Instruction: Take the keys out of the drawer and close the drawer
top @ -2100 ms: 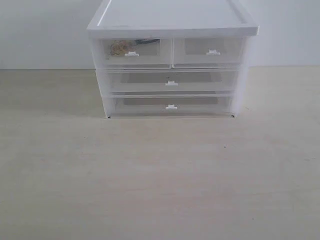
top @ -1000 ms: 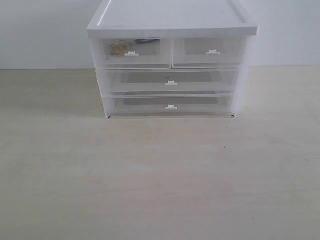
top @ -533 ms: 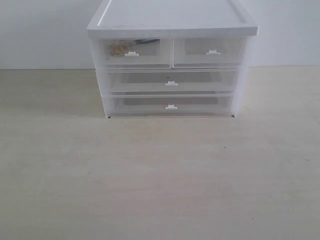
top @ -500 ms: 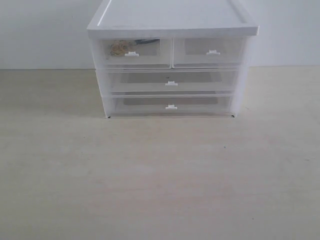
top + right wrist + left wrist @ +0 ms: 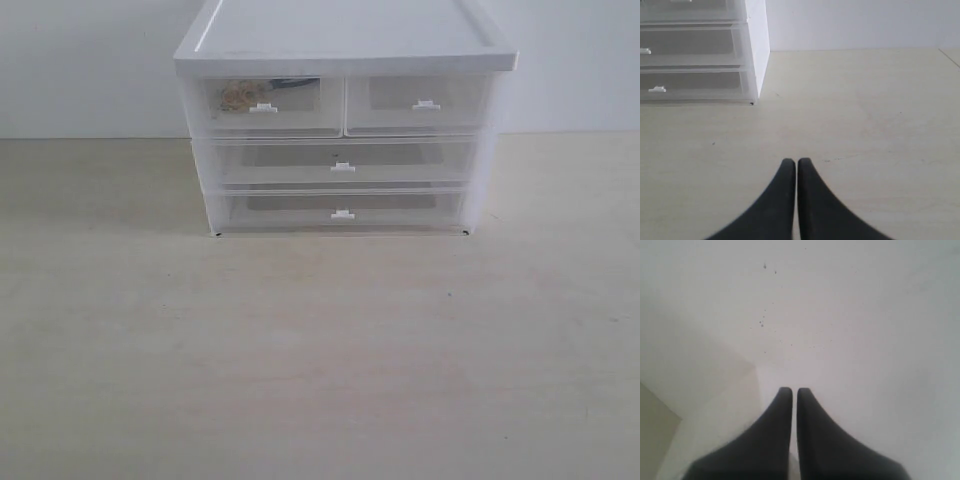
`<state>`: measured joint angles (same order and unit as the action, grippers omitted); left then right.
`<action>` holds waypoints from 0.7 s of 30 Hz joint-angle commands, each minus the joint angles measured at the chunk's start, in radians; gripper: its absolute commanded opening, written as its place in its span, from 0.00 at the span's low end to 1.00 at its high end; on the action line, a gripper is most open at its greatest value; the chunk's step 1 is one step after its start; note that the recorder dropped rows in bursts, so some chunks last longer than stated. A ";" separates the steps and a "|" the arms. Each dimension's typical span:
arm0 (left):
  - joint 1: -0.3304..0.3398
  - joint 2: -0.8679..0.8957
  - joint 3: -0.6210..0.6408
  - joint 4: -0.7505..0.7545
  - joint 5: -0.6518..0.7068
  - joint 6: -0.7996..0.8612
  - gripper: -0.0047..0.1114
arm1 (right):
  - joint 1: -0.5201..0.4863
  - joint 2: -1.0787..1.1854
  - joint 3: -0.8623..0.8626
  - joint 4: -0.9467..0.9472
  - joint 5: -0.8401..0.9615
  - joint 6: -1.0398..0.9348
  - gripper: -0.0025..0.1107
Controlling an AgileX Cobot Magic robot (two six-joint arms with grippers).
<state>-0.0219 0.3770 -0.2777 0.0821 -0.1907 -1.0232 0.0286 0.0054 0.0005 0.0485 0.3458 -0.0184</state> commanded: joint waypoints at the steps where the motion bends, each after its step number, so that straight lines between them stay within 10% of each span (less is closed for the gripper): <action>1: 0.001 0.089 0.025 0.181 -0.203 -0.392 0.08 | 0.002 -0.005 0.000 -0.002 -0.001 -0.003 0.02; 6: 0.001 0.344 0.054 0.509 -0.613 -0.608 0.08 | 0.002 -0.005 0.000 -0.002 -0.001 -0.003 0.02; 21: -0.130 1.066 0.047 0.304 -1.030 -0.489 0.08 | 0.002 -0.005 0.000 -0.002 -0.001 -0.003 0.02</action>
<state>-0.0860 1.3571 -0.2273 0.3688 -1.1969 -1.5170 0.0286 0.0054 0.0005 0.0485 0.3458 -0.0184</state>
